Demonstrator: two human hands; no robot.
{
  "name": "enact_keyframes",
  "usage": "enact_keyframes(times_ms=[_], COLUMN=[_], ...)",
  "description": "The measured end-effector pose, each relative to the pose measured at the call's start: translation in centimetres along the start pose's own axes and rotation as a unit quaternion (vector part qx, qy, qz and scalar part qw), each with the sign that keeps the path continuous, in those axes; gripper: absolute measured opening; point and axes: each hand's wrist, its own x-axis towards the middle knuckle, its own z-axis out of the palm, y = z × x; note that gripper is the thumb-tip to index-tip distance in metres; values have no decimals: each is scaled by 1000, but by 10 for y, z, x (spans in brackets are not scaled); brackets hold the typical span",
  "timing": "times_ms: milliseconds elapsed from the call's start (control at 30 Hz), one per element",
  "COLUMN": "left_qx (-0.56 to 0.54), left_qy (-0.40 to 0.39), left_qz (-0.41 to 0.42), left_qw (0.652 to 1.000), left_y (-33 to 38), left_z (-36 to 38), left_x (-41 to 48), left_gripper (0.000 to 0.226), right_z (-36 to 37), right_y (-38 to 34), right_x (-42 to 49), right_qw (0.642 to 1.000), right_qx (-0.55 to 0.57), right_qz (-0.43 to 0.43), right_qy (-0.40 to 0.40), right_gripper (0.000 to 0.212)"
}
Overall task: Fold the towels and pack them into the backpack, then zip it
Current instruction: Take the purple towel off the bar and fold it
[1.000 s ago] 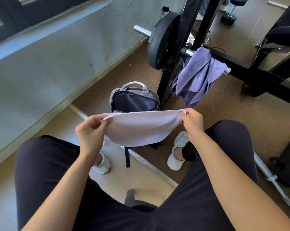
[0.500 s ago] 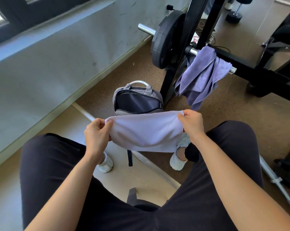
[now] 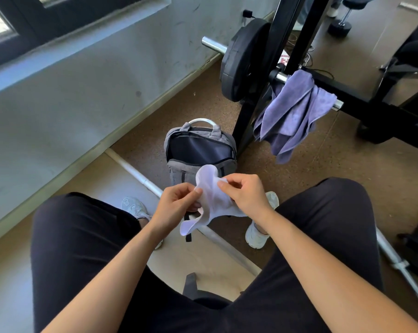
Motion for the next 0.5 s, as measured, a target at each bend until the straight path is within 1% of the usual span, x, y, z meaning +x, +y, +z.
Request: enact_keyframes(times_ms=[133, 233, 367, 433, 500], left_qx=[1, -2, 1, 6, 17], left_qy=[-17, -10, -15, -28, -58], left_qz=[20, 26, 44, 40, 39], left_qw=[1000, 1000, 999, 999, 997], left_y=[0, -1, -1, -1, 1], left_z=[6, 6, 5, 3, 1], left_x=[-1, -1, -2, -2, -3], left_gripper=[25, 22, 22, 23, 25], right_z=[12, 14, 16, 19, 20], right_y=[-6, -10, -8, -7, -6], right_x=[-6, -9, -10, -9, -6], right_qw=[998, 997, 990, 990, 992], right_qx=[-27, -17, -32, -45, -54], right_qz=[-27, -35, -86, -93, -92], right_qy=[-53, -73, -108, -99, -68], right_gripper=[22, 25, 40, 43, 36])
